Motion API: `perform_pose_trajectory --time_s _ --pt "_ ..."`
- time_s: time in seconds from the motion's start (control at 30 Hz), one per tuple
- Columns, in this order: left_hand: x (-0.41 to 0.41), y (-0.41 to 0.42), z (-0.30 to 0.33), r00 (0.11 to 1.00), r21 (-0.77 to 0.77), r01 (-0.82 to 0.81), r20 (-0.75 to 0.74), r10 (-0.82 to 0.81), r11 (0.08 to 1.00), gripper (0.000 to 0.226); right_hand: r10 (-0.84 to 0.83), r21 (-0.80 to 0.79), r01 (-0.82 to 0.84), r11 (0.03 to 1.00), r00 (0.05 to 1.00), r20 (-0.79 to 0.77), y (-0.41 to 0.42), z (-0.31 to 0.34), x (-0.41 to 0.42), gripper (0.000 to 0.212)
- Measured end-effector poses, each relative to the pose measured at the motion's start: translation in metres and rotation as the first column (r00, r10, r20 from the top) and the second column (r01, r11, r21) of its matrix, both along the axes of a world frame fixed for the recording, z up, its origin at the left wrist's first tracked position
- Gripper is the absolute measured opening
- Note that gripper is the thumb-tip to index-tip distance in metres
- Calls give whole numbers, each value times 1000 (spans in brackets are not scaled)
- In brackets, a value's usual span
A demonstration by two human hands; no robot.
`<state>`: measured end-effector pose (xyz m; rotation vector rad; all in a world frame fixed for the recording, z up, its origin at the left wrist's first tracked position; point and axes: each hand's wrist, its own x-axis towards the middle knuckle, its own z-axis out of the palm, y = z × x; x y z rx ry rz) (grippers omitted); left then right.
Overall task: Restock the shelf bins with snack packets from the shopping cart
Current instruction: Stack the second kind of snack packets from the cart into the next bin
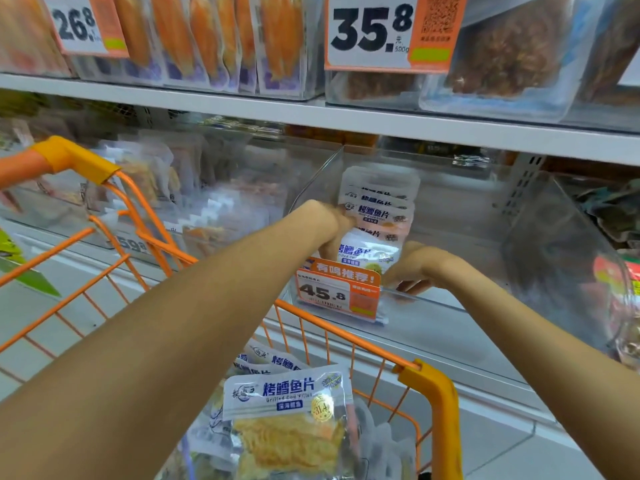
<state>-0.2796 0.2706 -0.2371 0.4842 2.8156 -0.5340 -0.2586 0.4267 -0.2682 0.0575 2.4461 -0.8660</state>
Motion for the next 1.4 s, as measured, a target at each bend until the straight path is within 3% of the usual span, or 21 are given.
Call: perform_pose_trajectory --time_s 0.1,0.23,0.37,0.47,0.53,0.7,0.83,1.03,1.17,1.23,1.3,1.4 --pt "-4 2 1 985 -28 33 -166 -37 999 89 -117 -11 118 993 968 -221 0 -5 -10 37" --pt "-3 1 -11 938 53 12 -348 7 999 79 -159 135 245 960 874 -459 -4 -2 -14 84" --pt "-10 1 -10 938 36 15 -347 -1 999 78 -183 108 239 965 908 -377 -3 -4 -26 86" --pt "-15 2 -6 946 12 16 -324 -11 1000 88 -135 98 165 981 956 -260 -3 -4 -27 40" --pt "-16 4 -8 944 21 -4 -330 11 1000 97 -114 75 133 988 969 -218 -5 -5 -25 27" --pt "-21 4 -8 885 -122 18 -460 -73 992 73 -77 89 121 989 919 -387 -9 -11 -36 50" --pt "-22 2 -18 891 -115 19 -449 -69 993 86 -158 -100 134 986 940 -302 -11 -12 -39 37" --pt "-21 -4 -15 923 -36 113 -366 -119 993 84 -43 127 76 989 969 -242 -10 -20 -34 51" --pt "-24 -5 -13 911 -13 114 -398 -110 993 71 -50 -20 46 999 953 -300 -10 -10 -27 39" --pt "-25 -5 -13 889 31 117 -448 -91 993 68 -152 -139 116 983 947 -284 -5 -5 -26 39" --pt "-25 -5 -15 871 28 122 -482 -93 992 69 -233 -204 185 961 942 -243 -1 -4 -27 37" --pt "-24 -7 -18 886 -47 139 -439 -146 989 79 -204 -214 163 963 961 -186 1 -4 -25 38"
